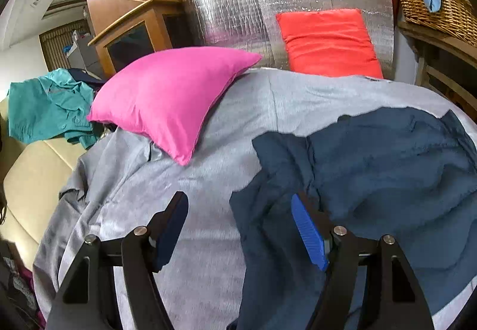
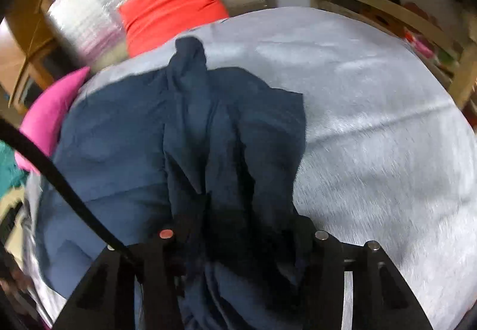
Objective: Fold large clothes
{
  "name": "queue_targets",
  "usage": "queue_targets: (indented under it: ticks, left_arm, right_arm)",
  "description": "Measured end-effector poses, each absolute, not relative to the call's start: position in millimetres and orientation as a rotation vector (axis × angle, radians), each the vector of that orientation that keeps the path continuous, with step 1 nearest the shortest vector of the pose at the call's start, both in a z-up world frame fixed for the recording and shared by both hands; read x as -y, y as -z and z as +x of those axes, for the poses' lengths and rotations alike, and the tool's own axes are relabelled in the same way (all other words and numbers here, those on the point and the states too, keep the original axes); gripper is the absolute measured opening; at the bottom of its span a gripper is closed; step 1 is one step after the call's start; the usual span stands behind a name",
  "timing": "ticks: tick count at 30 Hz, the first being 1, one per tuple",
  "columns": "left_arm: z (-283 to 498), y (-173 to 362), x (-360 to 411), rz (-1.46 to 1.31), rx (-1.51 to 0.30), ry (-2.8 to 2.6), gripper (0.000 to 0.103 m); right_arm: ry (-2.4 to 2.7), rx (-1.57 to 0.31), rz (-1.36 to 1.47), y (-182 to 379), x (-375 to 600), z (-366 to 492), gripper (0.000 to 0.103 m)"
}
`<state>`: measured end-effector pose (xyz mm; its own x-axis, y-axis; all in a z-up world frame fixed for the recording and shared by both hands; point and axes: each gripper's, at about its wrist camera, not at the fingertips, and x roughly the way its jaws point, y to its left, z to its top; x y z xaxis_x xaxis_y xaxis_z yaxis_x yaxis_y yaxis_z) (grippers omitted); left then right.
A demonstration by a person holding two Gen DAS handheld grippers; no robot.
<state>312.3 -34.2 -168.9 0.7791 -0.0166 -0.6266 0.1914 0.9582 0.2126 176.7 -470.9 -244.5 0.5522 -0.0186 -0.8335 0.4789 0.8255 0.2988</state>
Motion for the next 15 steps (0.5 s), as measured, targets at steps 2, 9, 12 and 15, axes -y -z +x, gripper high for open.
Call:
queue_targets:
  ticks: [2,9,12,15]
  left_arm:
    - [306.8,170.0,30.8,0.288,-0.679,0.105,0.073]
    - [294.6,172.1,17.7,0.313,-0.684,0.071,0.074]
    - [292.5,169.0,15.0,0.321,-0.666,0.062,0.074]
    - [292.2,168.3,11.6,0.311,-0.665,0.06,0.074]
  right_arm:
    - [0.329,-0.913,0.518,223.7,465.9,167.4,0.061]
    - [0.295,-0.731,0.352,165.6,427.4,147.6,0.074]
    - [0.23,-0.763,0.299,172.1,404.0,160.5,0.054]
    - [0.219,-0.904,0.296,210.4,396.6,178.5,0.045]
